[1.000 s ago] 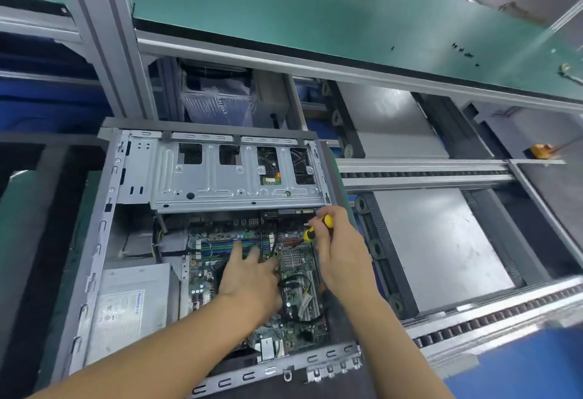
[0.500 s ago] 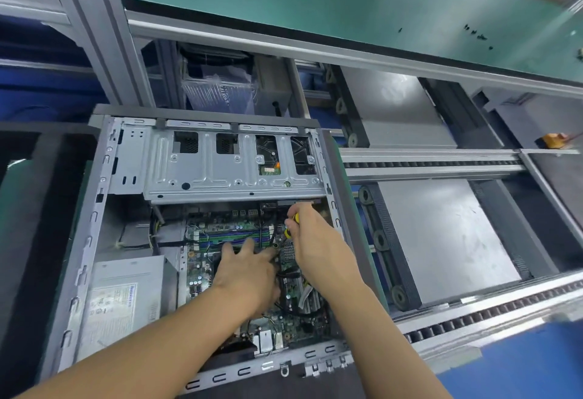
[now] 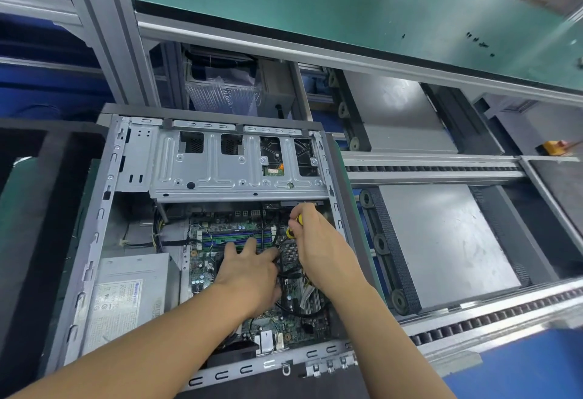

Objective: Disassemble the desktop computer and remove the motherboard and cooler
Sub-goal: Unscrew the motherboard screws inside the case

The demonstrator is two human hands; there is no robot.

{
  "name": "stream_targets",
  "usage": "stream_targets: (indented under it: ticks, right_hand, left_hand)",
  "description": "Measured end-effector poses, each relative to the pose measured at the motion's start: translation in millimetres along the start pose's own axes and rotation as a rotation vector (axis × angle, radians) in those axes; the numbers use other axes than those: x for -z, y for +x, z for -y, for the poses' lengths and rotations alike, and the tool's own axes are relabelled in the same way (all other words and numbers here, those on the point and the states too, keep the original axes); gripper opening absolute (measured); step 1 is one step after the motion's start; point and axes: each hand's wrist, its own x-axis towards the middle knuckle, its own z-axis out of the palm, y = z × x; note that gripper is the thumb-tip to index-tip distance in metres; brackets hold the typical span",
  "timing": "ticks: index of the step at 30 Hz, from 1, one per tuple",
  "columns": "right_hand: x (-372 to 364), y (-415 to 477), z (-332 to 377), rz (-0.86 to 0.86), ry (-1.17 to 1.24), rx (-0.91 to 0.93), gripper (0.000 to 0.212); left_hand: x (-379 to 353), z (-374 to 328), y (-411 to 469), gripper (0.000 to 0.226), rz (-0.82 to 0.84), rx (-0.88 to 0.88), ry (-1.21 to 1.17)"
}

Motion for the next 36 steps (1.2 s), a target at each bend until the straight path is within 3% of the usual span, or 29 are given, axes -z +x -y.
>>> stream_targets:
  ticks: [24,33,36]
  right_hand:
    - [8,5,7,0.044,0.056,-0.036,0.018]
    - [15,7,7,-0.063,-0.1,-0.018,0.04]
    - [12,5,5,-0.113,0.052,-0.029,0.036]
  left_hand:
    - [-3,2,1,0.051,-0.011,-0.013,0.018]
    - [-6,3,4,0.051,-0.018,-0.019,0.005]
    - [-7,3,5,0.05,-0.034,-0.017,-0.007]
